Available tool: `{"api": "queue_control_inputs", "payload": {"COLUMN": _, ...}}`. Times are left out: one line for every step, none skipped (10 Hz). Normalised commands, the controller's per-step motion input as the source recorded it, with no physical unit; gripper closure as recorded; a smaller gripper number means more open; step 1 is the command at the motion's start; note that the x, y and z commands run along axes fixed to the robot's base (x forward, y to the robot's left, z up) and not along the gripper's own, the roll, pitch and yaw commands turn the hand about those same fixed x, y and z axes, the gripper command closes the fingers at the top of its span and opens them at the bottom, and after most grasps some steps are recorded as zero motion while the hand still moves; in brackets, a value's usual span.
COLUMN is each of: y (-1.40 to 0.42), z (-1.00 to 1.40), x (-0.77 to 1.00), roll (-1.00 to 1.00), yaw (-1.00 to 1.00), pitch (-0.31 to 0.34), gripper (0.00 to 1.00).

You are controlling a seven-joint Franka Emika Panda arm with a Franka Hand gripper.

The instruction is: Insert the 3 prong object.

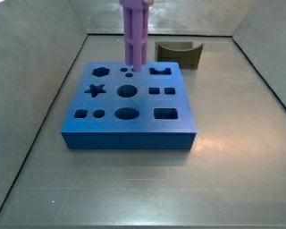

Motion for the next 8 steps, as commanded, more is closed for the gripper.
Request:
{"api": "queue_control_inputs", "payload": {"y": 0.37, "z": -0.37, "x": 0.0, "roll": 0.0, "yaw": -0.64, "pitch": -0.066, "gripper": 1.0}}
{"api": "queue_control_inputs", "payload": {"y": 0.47, "z": -0.38, "x": 0.03, "roll": 0.0, "yaw": -0.56, "pitch": -0.059, "gripper": 1.0}}
{"api": "queue_control_inputs", "payload": {"y": 0.52, "z": -0.34, "x": 0.03, "roll": 0.0, "yaw": -0.5, "pitch": -0.077, "gripper": 1.0}}
{"api": "queue_control_inputs", "payload": {"y": 0.65, "z": -0.34, "x": 0.0, "roll": -0.08, "yaw": -0.27, "pitch": -0.077, "gripper": 1.0}}
{"api": "queue_control_inputs", "payload": {"y": 0.8, "z": -0.23, "x": -0.09, "roll": -0.22, "yaw": 0.0, "pitch": -0.076, "gripper": 1.0}}
{"api": "queue_control_inputs", "payload": {"y": 0.71, "z": -0.15, "x": -0.07, "roll": -0.24, "yaw": 0.0, "pitch": -0.039, "gripper": 1.0}}
{"api": "queue_control_inputs", "payload": {"y": 0.25, "z": -0.09, "x": -0.28, "roll": -0.09, "yaw": -0.3, "pitch": -0.029, "gripper": 1.0}}
{"api": "queue_control_inputs", "payload": {"y": 0.0, "z": -0.08, "x": -0.28, "roll": 0.0, "yaw": -0.37, "pitch": -0.019, "gripper": 1.0}}
